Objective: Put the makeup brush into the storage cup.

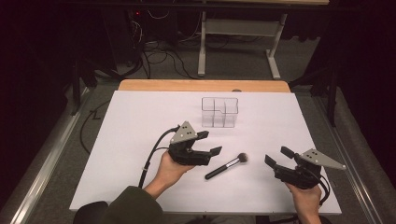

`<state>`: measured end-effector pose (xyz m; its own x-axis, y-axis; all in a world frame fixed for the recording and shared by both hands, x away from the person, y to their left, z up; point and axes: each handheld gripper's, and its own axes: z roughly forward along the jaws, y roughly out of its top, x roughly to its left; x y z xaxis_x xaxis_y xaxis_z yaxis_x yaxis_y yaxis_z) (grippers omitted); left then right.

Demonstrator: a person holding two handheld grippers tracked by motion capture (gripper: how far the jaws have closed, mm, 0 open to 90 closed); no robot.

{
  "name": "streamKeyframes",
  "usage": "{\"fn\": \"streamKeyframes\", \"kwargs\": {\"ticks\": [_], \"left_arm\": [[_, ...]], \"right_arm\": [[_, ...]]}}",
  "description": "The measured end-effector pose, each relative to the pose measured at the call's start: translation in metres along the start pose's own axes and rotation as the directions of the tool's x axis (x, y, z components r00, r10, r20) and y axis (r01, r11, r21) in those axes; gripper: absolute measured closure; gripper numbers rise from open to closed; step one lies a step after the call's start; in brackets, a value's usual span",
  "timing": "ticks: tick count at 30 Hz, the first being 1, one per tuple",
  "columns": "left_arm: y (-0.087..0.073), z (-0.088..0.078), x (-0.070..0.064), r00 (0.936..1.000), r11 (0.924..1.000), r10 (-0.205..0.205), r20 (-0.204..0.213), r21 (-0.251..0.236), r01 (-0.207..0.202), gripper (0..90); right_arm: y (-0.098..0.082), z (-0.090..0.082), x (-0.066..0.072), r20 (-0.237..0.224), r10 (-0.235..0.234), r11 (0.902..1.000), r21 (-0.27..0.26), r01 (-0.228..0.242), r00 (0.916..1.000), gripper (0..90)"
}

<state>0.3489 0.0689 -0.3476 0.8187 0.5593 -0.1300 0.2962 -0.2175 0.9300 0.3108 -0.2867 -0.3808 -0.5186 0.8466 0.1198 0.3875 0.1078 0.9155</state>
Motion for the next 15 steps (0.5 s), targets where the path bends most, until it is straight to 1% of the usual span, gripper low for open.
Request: {"fn": "streamKeyframes", "kwargs": {"ticks": [1, 2, 3, 4, 6, 7, 8, 9, 10, 12, 13, 14, 15], "left_arm": [[0.000, 0.000, 0.000, 1.0000, 1.0000, 0.000, 0.000, 0.000, 0.000, 29.8], [0.001, 0.005, -0.002, 1.0000, 0.9999, 0.001, 0.006, 0.016, -0.001, 29.8], [0.001, 0.005, -0.002, 1.0000, 0.9999, 0.001, 0.006, 0.016, -0.001, 29.8], [0.002, 0.008, -0.003, 1.0000, 0.9992, -0.006, 0.007, 0.041, 0.006, 29.8], [0.003, 0.010, -0.004, 0.9999, 0.9989, -0.014, 0.009, 0.046, 0.014, 29.6], [0.004, 0.013, -0.005, 0.9994, 0.9970, -0.026, 0.024, 0.073, 0.024, 29.0], [0.005, 0.014, -0.005, 0.9995, 0.9957, -0.023, 0.021, 0.090, 0.021, 29.1], [0.005, 0.014, -0.005, 0.9995, 0.9957, -0.023, 0.021, 0.090, 0.021, 29.3], [0.006, 0.016, -0.005, 0.9997, 0.9933, -0.016, 0.019, 0.115, 0.014, 29.4], [0.007, 0.017, -0.006, 0.9999, 0.9914, -0.004, 0.015, 0.131, 0.002, 29.7], [0.007, 0.017, -0.006, 0.9999, 0.9914, -0.004, 0.015, 0.131, 0.002, 29.8], [0.007, 0.019, -0.006, 0.9999, 0.9877, 0.008, 0.011, 0.156, -0.009, 29.8], [0.007, 0.019, -0.006, 0.9999, 0.9877, 0.008, 0.011, 0.156, -0.009, 29.9]], "right_arm": [[0.000, 0.000, 0.000, 0.000, 0.000, 1.0000, 0.000, 0.000, 1.0000, 26.9], [0.000, 0.000, 0.000, -0.004, -0.005, 1.0000, -0.003, 0.005, 1.0000, 26.9], [0.000, 0.000, 0.000, -0.004, -0.005, 1.0000, -0.003, 0.005, 1.0000, 26.9], [0.000, 0.000, 0.000, -0.003, -0.002, 1.0000, -0.002, 0.002, 1.0000, 26.9], [0.000, 0.000, 0.000, -0.002, 0.000, 1.0000, -0.002, 0.000, 1.0000, 26.9], [0.000, 0.000, 0.000, -0.005, -0.001, 1.0000, -0.003, 0.001, 1.0000, 26.9], [0.000, 0.000, 0.000, -0.003, 0.004, 1.0000, 0.001, -0.004, 1.0000, 26.9], [0.000, 0.000, 0.000, -0.003, 0.004, 1.0000, 0.001, -0.004, 1.0000, 26.9], [0.000, 0.000, 0.000, -0.004, 0.003, 1.0000, 0.000, -0.003, 1.0000, 26.9], [0.000, 0.000, 0.000, -0.005, 0.003, 1.0000, 0.000, -0.003, 1.0000, 26.9], [0.000, 0.000, 0.000, -0.005, 0.003, 1.0000, 0.000, -0.003, 1.0000, 26.9], [0.000, 0.000, 0.000, -0.006, 0.003, 1.0000, 0.001, -0.003, 1.0000, 27.0], [0.000, 0.000, 0.000, -0.005, 0.003, 1.0000, 0.002, -0.003, 1.0000, 27.0]]}}
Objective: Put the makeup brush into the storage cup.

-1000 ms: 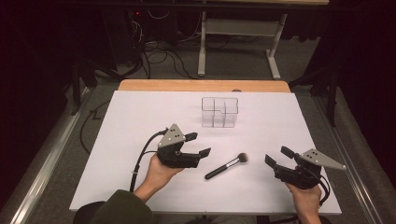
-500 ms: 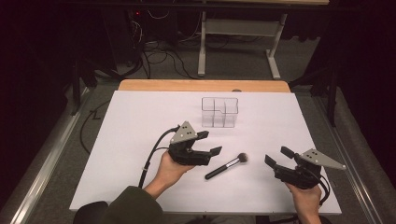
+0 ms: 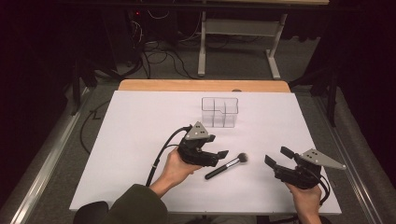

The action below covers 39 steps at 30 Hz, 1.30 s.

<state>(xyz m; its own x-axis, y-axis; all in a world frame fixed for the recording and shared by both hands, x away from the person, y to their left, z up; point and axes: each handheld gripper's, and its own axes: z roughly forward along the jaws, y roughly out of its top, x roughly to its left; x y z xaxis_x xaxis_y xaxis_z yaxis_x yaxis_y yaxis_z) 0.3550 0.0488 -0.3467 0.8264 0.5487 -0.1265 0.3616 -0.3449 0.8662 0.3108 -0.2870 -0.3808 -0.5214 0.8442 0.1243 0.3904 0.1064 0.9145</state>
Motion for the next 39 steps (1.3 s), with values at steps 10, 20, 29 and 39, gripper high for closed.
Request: {"fn": "streamKeyframes", "kwargs": {"ticks": [10, 20, 29, 39], "left_arm": [[0.004, 0.008, -0.005, 0.9978, 0.9828, 0.063, -0.018, 0.175, -0.059, 37.8], [0.007, 0.013, -0.003, 0.9985, 0.9633, 0.054, -0.007, 0.264, -0.050, 38.4], [0.008, 0.020, -0.002, 0.9979, 0.9372, 0.064, -0.007, 0.344, -0.058, 39.9], [0.007, 0.026, -0.002, 0.9975, 0.9043, 0.071, -0.007, 0.422, -0.061, 41.7]], "right_arm": [[0.000, 0.000, 0.000, 0.001, 0.002, 1.0000, 0.005, -0.002, 1.0000, 27.1], [0.000, 0.000, 0.000, -0.002, 0.004, 1.0000, 0.007, -0.004, 1.0000, 27.2], [0.000, -0.001, 0.000, 0.000, 0.001, 1.0000, 0.000, -0.001, 1.0000, 27.5], [0.000, -0.001, -0.001, 0.001, 0.006, 1.0000, -0.004, -0.006, 1.0000, 27.7]]}}
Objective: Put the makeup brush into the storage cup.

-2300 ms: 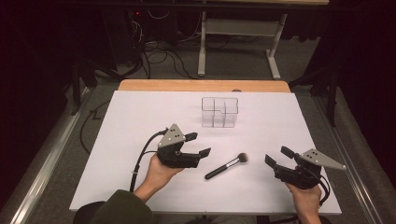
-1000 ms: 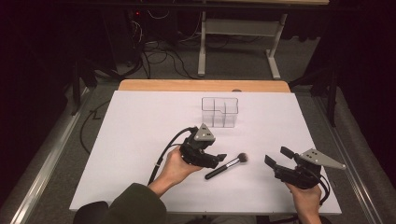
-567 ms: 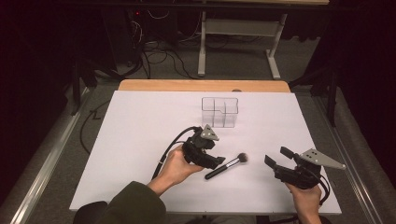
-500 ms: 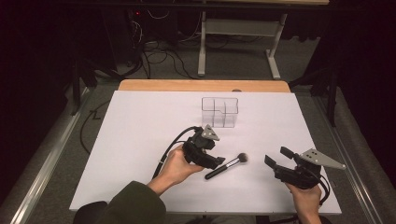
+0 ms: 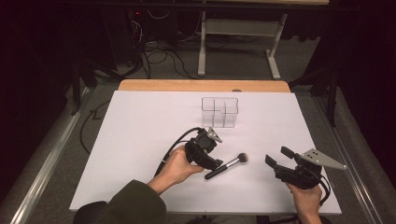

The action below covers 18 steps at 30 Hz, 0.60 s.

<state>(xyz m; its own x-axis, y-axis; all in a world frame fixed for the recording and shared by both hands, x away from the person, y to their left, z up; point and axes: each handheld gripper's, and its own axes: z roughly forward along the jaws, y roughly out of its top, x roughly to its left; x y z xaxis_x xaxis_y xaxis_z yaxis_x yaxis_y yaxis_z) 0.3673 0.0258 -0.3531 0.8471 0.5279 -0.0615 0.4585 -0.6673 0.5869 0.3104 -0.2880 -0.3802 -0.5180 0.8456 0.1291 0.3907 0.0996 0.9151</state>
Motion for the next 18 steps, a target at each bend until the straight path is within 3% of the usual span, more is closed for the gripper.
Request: {"fn": "streamKeyframes", "kwargs": {"ticks": [18], "left_arm": [[0.001, 0.015, -0.004, 0.9999, 0.9934, 0.015, -0.001, 0.114, -0.015, 43.0]], "right_arm": [[0.000, 0.000, -0.001, -0.003, 0.001, 1.0000, 0.003, -0.001, 1.0000, 28.0]]}}
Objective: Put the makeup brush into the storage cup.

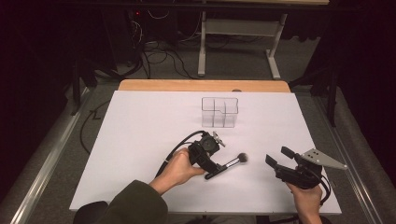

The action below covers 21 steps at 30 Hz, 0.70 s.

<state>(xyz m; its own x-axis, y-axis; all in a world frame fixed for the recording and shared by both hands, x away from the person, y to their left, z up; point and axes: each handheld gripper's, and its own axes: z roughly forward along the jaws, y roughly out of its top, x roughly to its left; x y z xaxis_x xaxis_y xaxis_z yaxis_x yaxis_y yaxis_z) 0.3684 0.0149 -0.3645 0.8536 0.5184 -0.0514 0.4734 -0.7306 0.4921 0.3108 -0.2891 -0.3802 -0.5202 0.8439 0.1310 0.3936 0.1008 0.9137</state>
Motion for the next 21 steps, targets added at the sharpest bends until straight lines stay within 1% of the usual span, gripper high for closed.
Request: {"fn": "streamKeyframes", "kwargs": {"ticks": [4, 5, 13, 14, 21], "left_arm": [[0.000, 0.003, -0.001, 1.0000, 0.9999, 0.005, -0.001, 0.013, -0.005, 43.0], [0.001, 0.006, -0.002, 1.0000, 0.9997, 0.006, -0.006, 0.023, -0.006, 43.0], [-0.003, 0.017, -0.003, 1.0000, 0.9985, 0.006, -0.002, 0.055, -0.005, 44.5], [-0.003, 0.020, -0.002, 1.0000, 0.9977, 0.006, -0.002, 0.068, -0.006, 44.7], [-0.003, 0.025, -0.004, 0.9999, 0.9959, 0.012, -0.002, 0.090, -0.011, 45.6]], "right_arm": [[0.000, 0.000, 0.000, 0.000, 0.000, 1.0000, 0.001, 0.000, 1.0000, 28.0], [0.000, 0.000, 0.000, -0.001, 0.001, 1.0000, 0.001, -0.001, 1.0000, 28.0], [0.000, 0.000, -0.001, -0.005, 0.001, 1.0000, 0.001, -0.001, 1.0000, 28.0], [0.000, 0.000, 0.000, -0.004, 0.003, 1.0000, 0.002, -0.003, 1.0000, 28.0], [0.000, 0.000, 0.000, -0.008, 0.003, 1.0000, 0.003, -0.003, 1.0000, 28.0]]}}
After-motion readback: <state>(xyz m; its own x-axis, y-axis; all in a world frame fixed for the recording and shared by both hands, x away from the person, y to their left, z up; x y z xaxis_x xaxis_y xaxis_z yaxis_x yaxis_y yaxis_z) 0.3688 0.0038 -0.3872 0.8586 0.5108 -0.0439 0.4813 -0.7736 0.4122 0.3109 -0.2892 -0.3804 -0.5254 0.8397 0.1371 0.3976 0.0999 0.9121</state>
